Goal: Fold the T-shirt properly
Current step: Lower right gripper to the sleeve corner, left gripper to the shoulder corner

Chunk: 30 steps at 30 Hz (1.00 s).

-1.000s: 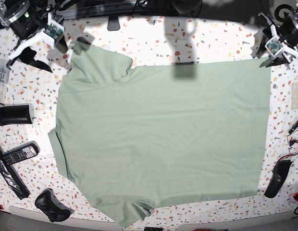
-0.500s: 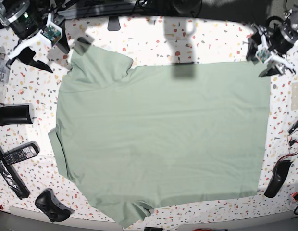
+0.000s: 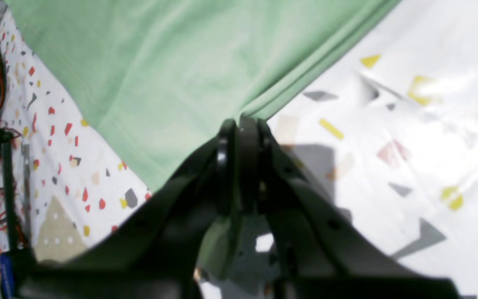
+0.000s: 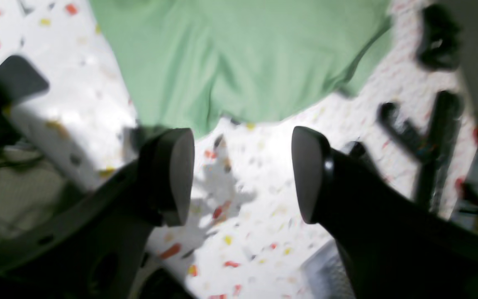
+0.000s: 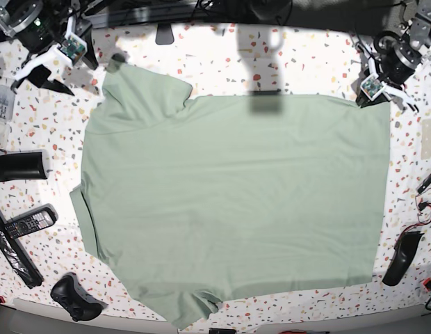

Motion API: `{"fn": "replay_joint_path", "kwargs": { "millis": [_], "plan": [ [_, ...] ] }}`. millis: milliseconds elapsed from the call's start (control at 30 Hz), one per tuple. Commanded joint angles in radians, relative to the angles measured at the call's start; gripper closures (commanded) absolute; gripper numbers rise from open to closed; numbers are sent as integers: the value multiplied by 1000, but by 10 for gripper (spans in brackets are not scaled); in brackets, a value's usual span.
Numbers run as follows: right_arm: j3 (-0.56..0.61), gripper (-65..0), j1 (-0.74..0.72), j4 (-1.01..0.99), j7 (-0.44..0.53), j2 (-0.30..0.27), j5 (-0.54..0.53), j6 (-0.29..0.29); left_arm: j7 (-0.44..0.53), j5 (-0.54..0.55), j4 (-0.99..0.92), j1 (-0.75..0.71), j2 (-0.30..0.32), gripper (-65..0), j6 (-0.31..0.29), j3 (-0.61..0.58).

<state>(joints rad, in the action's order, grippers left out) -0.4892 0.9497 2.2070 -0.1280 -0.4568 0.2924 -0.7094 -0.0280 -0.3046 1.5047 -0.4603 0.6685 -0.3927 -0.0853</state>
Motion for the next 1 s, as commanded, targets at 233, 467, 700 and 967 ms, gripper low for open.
{"fn": "replay_joint_path", "kwargs": {
  "millis": [233,467,700,967],
  "plan": [
    [35,-356,9,-197,85,-64,-4,11,-95,-35,48,-19,16,0,-34,-2],
    [292,-356,-87,-309,84,-122,201,162,-96,-35,48,-19,16,0,-34,-2],
    [512,-355,-205,-370,-16,-122,341,242,-103,-35,47,-19,16,0,-34,-2],
    [601,-317,-283,-521,-68,-122,341,246,-103,-35,47,-19,16,0,-34,-2]
  ]
}}
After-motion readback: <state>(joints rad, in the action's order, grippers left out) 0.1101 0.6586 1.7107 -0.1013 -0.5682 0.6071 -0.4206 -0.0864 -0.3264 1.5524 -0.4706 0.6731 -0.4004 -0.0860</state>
